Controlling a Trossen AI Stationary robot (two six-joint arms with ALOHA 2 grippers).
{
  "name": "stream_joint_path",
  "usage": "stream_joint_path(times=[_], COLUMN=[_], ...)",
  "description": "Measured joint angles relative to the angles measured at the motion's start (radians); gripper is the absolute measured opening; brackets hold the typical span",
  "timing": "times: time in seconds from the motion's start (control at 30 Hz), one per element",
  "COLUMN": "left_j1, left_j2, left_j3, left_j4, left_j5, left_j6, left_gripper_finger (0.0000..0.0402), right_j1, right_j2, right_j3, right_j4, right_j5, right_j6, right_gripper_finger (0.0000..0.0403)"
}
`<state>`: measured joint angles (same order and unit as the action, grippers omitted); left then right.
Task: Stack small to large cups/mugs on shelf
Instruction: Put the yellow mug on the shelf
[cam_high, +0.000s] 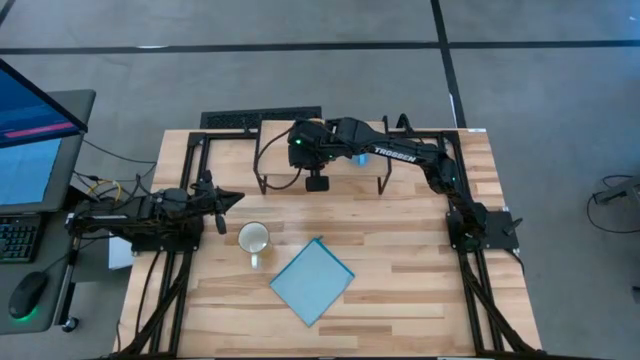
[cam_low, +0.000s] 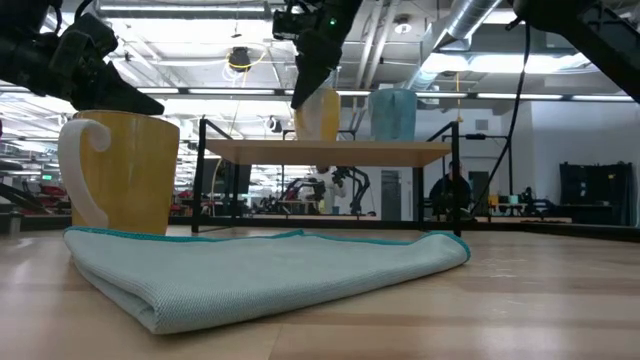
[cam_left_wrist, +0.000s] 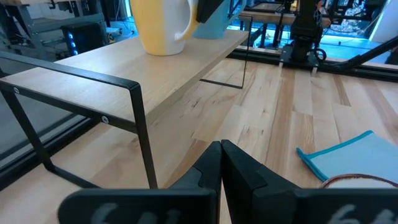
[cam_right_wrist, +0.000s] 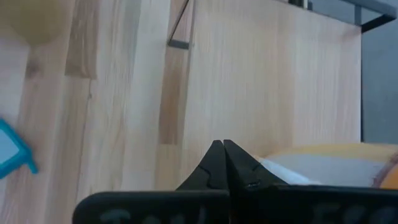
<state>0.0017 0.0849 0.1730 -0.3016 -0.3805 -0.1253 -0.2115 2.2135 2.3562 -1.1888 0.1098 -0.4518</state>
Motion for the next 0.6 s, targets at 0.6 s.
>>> stream_joint_path(times=[0.6], left_j1=[0.0], left_j2=[0.0], left_j3=[0.0], left_j4=[0.0], left_j5=[0.0], left_j6=[-0.002], left_gripper_finger=[0.0], right_j1=[0.0], right_j2=[-0.002], right_j3=[0.0], right_j4=[-0.101], right_j5=[0.029], right_j6=[0.008], right_gripper_finger=[0.0001])
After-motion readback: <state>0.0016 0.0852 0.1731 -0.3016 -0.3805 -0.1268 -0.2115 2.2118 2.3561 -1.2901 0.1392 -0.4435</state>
